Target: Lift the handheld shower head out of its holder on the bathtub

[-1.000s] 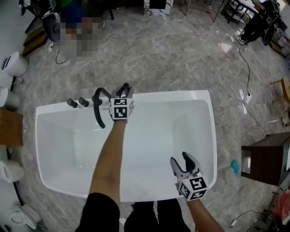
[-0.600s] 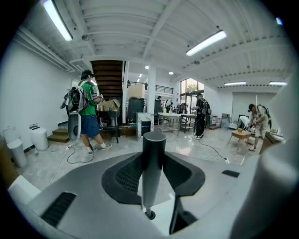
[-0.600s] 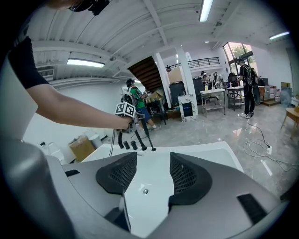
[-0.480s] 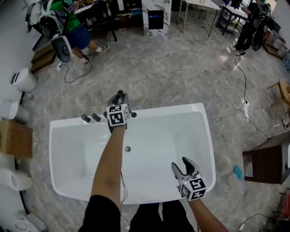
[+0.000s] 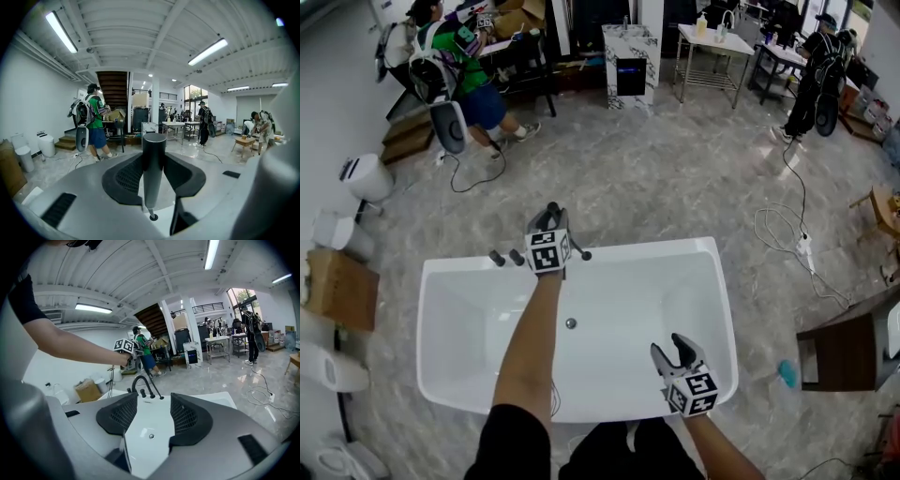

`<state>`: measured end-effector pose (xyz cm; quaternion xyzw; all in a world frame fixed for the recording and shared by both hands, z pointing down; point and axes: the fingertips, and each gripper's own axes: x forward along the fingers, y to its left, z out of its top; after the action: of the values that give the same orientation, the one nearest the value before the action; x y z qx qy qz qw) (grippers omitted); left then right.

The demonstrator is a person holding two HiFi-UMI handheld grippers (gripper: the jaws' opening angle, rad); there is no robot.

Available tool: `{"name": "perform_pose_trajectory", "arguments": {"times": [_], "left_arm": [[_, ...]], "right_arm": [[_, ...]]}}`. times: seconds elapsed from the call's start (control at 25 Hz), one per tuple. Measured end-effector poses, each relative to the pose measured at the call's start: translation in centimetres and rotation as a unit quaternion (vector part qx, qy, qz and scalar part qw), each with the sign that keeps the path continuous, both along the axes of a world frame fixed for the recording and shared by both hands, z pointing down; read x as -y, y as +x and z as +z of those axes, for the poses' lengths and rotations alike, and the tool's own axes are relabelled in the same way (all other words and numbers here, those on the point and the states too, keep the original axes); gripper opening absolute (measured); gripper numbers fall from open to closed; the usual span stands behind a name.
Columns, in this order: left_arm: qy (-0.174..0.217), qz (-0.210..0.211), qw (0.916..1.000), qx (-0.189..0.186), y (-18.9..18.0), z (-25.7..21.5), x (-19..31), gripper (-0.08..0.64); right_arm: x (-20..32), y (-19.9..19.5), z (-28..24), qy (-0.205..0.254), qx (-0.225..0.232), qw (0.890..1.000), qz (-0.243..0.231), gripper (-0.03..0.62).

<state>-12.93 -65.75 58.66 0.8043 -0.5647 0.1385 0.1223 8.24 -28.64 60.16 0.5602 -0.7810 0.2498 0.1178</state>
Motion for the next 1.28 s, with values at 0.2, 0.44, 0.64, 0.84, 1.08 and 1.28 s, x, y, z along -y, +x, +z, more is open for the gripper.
{"name": "perform_pose_trajectory", "arguments": {"times": [0.2,0.44,0.64,0.84,1.08,1.28], "left_arm": [[0.018,-0.002,0.9998,-0.001,-0.9,-4.8,-1.2,0.132],[0.035,-0.014,0.9993,-0.007,-1.9,-8.6,-2.9,0.132],[0.05,-0.014,0.9986,0.008,-1.6,-11.3,-4.1,0.132],[0.06,-0.011,0.998,0.014,-1.9,-14.2,-5.8,0.132],[0.089,0.01,0.9957,0.024,-1.2,-17.8,-7.6,0.132],[0.113,0.011,0.9934,0.013,-0.8,-20.2,-8.7,0.132]], "right_arm": [[-2.3,-0.3,-1.6,0.009,0.002,1.0,-0.005,0.213],[-4.8,-0.9,-1.1,0.004,0.006,1.0,-0.012,0.213],[-4.6,-1.4,-2.3,0.02,0.009,0.999,-0.026,0.213],[-4.4,-1.9,-3.9,0.038,0.022,0.999,-0.021,0.213],[-5.2,-3.6,-5.7,0.059,0.035,0.997,-0.031,0.212],[-5.3,-3.7,-6.9,0.065,0.04,0.997,-0.024,0.21]]}}
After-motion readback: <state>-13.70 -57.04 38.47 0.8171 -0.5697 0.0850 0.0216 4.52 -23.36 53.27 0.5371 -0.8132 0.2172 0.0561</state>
